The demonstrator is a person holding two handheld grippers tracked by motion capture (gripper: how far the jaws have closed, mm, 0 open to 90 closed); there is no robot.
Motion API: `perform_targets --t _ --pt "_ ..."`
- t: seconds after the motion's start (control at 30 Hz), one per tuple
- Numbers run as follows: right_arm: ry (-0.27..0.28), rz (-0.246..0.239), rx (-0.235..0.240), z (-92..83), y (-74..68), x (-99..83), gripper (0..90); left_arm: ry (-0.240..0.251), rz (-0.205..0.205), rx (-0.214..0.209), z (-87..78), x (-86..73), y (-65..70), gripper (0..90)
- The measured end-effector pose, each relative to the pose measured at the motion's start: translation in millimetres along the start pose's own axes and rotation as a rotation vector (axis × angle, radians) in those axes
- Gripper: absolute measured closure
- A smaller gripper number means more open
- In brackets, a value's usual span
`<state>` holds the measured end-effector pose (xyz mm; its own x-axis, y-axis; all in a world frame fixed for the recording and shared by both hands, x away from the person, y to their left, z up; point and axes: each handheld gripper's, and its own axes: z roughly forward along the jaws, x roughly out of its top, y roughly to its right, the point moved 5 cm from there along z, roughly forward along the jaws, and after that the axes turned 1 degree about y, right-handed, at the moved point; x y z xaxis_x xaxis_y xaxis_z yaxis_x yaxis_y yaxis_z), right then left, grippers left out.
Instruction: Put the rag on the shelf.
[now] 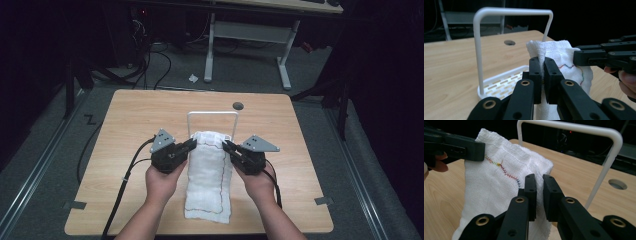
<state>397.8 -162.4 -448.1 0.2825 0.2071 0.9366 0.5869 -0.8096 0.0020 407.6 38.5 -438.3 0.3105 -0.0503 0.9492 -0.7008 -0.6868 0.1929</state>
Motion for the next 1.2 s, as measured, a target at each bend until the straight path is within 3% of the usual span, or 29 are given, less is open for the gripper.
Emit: perform_targets --t 0.67,1.2 --pt "0.122 -0.036 -0.019 -16.1 1.4 53.6 82.7 0.114 0.072 0.003 -13.3 53.0 7.7 85.8" --pt "0.193 -0.057 -0.030 -28.9 2.2 88.9 82.7 0.166 0.134 0.007 -21.6 90.3 13.7 86.0"
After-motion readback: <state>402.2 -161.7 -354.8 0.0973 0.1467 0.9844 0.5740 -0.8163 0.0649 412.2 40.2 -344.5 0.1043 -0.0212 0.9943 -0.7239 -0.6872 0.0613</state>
